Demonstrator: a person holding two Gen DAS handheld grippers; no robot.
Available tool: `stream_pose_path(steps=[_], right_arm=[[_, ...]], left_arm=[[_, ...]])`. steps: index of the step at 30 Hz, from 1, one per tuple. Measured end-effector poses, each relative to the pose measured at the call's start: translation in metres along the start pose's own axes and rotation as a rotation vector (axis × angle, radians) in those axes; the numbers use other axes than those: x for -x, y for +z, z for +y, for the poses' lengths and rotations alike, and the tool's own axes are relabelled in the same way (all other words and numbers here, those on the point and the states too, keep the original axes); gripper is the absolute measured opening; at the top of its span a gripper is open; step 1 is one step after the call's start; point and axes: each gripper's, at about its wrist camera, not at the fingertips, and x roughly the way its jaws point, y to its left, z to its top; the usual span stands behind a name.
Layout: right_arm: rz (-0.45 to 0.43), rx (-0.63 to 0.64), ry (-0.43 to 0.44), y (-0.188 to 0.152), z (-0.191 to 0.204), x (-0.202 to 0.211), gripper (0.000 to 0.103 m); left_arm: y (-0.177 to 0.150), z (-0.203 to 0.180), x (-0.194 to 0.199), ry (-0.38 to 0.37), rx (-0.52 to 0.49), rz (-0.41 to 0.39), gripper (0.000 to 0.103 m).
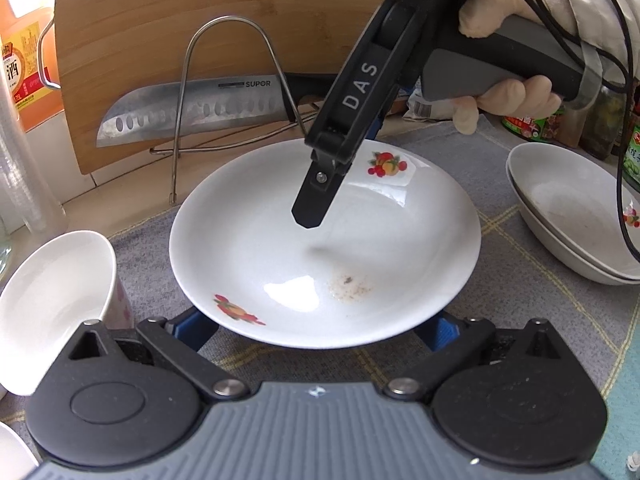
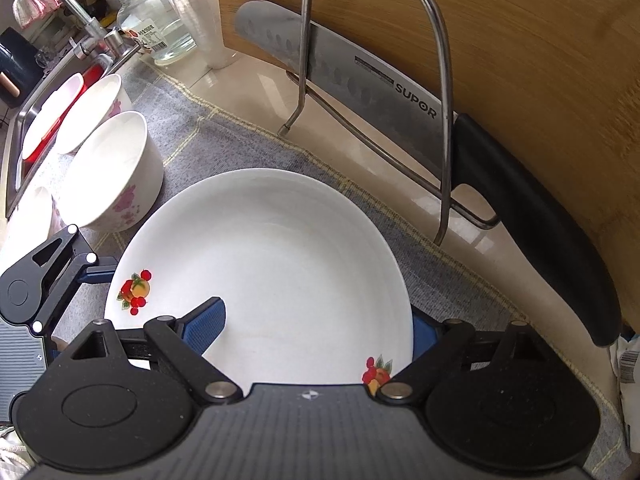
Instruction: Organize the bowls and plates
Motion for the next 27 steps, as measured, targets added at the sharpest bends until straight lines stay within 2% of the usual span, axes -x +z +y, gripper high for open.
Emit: stream_pose_path(steps=[7, 19, 27], right_arm=[[0.024, 0.004, 0.016, -0.008, 0.004, -0.007, 0.095], [0.018, 0.036, 0.016, 0.004, 0.005, -0.011, 0.095], [0.009, 0.016, 0.019, 0.001, 0.001, -0.008, 0.089]], left_arm=[[-0.008, -0.003, 0.003, -0.019, -0.003, 0.024, 0.101], [-0.012, -0.004, 0.003, -0.041, -0.006, 0.017, 0.101], [-0.011, -0.002, 0.004, -0.041, -0.01, 0.021, 0.101]])
